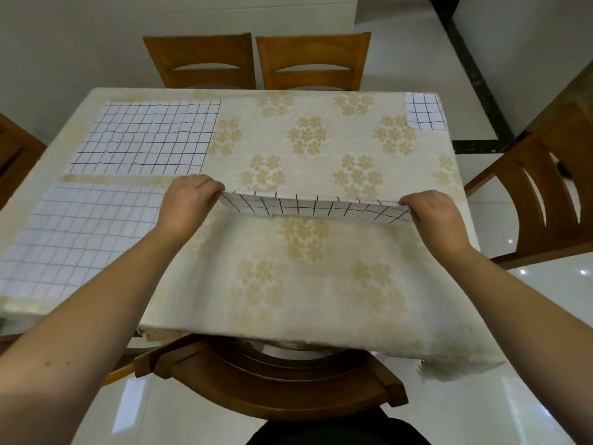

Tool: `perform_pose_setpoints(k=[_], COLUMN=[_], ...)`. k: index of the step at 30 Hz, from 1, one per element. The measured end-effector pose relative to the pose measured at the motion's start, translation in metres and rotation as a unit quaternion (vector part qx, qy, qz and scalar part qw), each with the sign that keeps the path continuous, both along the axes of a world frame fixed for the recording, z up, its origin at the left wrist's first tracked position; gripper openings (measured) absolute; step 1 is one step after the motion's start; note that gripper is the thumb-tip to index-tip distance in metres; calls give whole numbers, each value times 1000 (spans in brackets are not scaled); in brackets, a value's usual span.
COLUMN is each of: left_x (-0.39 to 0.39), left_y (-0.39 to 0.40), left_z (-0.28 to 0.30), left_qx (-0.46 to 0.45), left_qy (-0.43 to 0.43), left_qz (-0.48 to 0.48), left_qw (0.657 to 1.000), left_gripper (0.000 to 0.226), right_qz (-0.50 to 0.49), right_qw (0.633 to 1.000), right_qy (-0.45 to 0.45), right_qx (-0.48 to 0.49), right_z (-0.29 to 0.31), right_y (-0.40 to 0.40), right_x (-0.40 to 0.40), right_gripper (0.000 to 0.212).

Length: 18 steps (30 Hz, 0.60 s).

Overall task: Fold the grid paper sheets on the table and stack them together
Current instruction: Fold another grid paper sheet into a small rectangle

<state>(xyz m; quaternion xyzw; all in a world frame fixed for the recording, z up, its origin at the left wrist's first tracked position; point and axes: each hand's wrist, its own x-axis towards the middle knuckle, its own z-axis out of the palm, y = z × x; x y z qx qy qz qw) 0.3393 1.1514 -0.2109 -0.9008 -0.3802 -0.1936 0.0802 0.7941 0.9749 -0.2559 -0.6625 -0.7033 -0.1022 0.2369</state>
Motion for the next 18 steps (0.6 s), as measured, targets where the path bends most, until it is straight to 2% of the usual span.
perform_pose_setpoints(k=[4,7,11,14,16,18], left_x=[-15,-23,-29,-32,-35,-37], left_y=[-33,-61,-95,-118,-128,-134], left_z=[-34,-67,-98,-114,-123,-131], left_qx=[-38,-71,-123,-176,-230,-286], left_qy=[25,51,83,91,81,52], left_qz=[19,31,43,54,97,149], left_qw=[999,996,988,979,965,945], left_gripper=[22,6,12,25,18,22], right_qz=[-27,-39,-54,-55,-32,-12], right_qw=[996,988,977,973,978,979], right_qy=[42,61,68,62,38,24], right_qx=[-72,-134,-197,-217,-204,-200], right_z=[-22,-48,-71,-83,-90,-96], right_y=[-41,-75,-112,-128,-132,-132], right_x=[-14,-23,-37,-48,-50,-49], right_gripper=[34,43,44,39,31,34])
